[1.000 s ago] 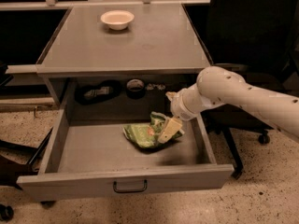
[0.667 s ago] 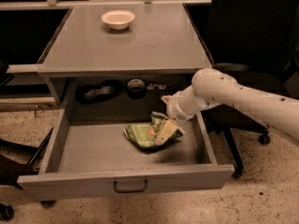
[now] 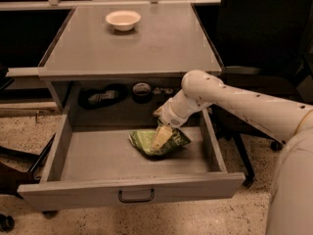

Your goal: Pick green jalapeno chip bag from top drawer and place on counter

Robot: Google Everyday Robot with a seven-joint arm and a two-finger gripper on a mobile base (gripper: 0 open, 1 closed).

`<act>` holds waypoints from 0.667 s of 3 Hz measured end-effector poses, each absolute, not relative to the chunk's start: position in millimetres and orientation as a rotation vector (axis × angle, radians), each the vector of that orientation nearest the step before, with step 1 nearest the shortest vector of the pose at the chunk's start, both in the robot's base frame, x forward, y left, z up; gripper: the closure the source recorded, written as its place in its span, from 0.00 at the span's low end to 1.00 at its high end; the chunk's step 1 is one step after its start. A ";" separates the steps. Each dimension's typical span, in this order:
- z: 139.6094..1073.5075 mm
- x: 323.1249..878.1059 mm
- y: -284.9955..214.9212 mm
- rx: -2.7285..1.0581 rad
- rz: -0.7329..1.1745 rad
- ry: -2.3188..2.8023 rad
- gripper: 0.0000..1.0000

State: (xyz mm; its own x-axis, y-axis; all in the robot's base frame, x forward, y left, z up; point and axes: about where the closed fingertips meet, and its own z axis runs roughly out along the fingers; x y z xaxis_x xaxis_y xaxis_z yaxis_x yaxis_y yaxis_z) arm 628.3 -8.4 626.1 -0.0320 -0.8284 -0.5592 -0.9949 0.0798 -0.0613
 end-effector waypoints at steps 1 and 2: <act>625.3 628.5 -6.6 -1.803 0.493 1.910 0.42; 628.1 623.4 -7.8 -1.796 0.487 1.914 0.65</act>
Offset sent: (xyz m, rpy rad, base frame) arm -0.0097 -0.0048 0.0096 -0.0020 -0.0080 -0.0181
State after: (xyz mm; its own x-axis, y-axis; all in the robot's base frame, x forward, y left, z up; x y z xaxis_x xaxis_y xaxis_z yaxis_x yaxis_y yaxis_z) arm 623.4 -7.8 628.1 -0.0348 -0.8289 -0.5583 -0.9949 0.0814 -0.0588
